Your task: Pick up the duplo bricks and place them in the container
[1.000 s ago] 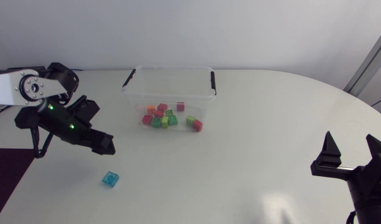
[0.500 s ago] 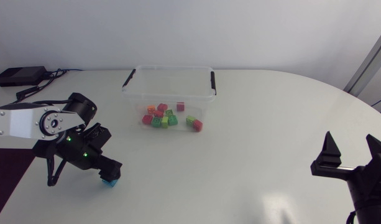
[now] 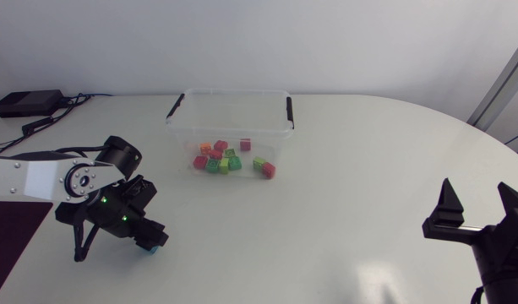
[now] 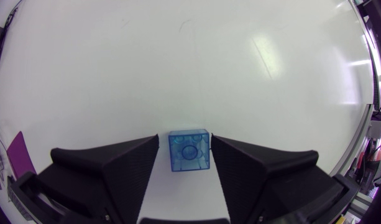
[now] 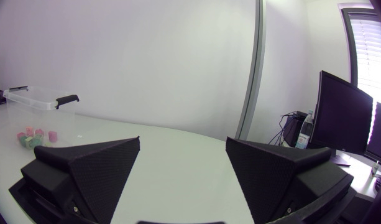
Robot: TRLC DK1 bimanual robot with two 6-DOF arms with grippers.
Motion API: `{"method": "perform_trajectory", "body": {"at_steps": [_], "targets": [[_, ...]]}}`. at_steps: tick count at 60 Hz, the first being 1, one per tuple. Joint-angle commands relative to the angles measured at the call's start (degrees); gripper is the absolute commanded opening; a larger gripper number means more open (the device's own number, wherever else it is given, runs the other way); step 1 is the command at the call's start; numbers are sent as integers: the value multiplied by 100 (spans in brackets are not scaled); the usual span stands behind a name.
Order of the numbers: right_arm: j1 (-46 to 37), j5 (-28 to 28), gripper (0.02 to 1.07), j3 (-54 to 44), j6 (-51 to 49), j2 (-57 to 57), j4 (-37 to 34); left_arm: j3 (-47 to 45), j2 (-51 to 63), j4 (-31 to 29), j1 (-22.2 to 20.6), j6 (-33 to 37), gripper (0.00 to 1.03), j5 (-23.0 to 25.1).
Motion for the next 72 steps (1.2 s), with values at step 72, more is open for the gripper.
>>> {"method": "perform_trajectory", "body": {"at_steps": [72], "targets": [[-17,2,102,-128,-44,-38,-45,5748,2503,272,-720,-862,8,741]]}}
